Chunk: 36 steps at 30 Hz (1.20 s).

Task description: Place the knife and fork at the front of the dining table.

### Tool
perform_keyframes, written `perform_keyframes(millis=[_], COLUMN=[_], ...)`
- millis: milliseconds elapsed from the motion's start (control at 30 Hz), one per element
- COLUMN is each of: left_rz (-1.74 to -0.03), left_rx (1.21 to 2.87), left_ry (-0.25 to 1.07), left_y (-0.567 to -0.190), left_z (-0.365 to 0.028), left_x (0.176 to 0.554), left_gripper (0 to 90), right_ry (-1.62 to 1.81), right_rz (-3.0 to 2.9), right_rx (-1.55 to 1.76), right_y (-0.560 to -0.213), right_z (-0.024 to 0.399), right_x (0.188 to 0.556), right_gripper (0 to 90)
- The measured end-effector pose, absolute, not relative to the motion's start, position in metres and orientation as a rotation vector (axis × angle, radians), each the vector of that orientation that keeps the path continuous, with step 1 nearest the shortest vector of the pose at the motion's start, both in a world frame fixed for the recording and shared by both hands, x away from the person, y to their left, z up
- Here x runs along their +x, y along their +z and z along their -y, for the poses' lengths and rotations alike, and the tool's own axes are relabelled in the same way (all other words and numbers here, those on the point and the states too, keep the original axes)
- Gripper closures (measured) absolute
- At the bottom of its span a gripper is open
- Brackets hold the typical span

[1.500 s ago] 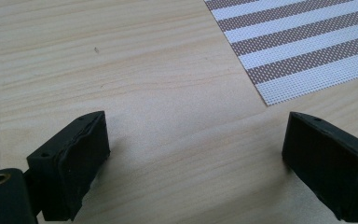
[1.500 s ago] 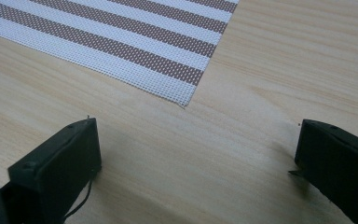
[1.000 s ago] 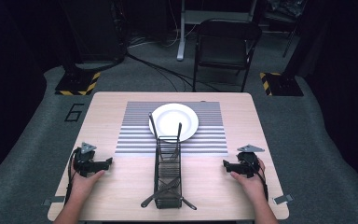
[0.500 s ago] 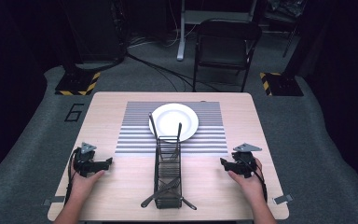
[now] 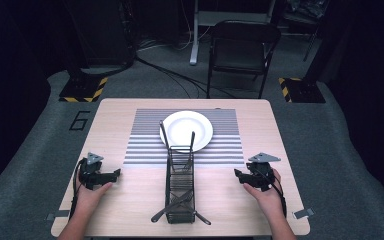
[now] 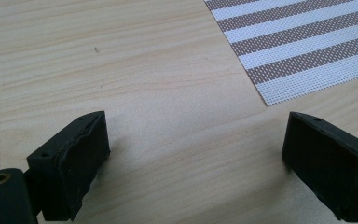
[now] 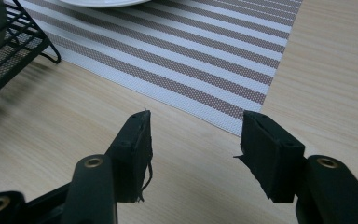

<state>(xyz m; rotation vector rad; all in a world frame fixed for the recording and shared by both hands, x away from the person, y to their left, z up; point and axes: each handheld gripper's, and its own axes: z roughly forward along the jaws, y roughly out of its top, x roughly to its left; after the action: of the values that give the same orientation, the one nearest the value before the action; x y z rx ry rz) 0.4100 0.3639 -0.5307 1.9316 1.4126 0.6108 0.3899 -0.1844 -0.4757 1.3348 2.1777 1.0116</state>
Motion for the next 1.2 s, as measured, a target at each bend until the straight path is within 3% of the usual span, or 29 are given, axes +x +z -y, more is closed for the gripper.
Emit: perform_keyframes(millis=[1200], left_rz=[-1.420], left_rx=[1.934], left_ry=[0.607], left_y=[-0.530], left_z=[-0.363], left_x=[0.409], left_gripper=[7.2], right_ry=[1.074], right_rz=[-2.266], right_rx=[1.204], right_y=[-0.432], right_z=[0.145], right_x=[0.375], right_gripper=[46.5])
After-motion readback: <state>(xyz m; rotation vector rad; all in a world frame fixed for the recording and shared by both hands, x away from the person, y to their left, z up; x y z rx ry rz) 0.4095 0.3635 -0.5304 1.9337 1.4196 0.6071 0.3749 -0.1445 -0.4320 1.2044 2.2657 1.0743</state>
